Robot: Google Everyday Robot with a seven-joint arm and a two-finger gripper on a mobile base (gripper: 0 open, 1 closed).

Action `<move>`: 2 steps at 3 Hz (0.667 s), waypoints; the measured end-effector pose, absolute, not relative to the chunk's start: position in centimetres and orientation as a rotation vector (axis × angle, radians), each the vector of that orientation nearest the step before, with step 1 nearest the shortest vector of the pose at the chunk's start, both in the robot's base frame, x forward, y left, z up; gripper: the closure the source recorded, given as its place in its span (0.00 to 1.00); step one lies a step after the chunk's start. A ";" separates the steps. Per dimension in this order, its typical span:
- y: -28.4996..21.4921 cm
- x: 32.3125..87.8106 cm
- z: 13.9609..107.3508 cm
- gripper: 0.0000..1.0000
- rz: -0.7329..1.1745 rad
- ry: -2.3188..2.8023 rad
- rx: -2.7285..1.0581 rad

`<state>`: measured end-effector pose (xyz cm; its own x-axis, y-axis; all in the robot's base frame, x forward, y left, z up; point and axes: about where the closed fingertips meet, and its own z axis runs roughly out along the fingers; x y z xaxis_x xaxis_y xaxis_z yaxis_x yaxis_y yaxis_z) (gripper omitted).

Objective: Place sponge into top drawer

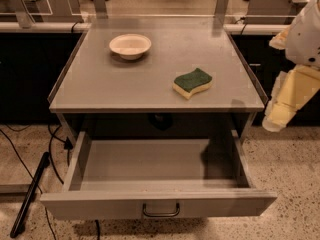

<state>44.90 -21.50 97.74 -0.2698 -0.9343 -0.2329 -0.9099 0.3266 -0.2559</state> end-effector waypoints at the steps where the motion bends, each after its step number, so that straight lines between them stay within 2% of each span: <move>1: -21.1 47.1 97.5 0.00 -0.091 2.311 -1.488; 2: -20.6 48.7 97.1 0.00 -0.079 2.353 -1.344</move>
Offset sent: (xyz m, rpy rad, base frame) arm 0.0567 0.0116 -0.0129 0.1482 -0.0634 -0.3186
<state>48.74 -20.63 97.07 -0.4394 -0.8336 -0.3347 -0.8093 0.5291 -0.2552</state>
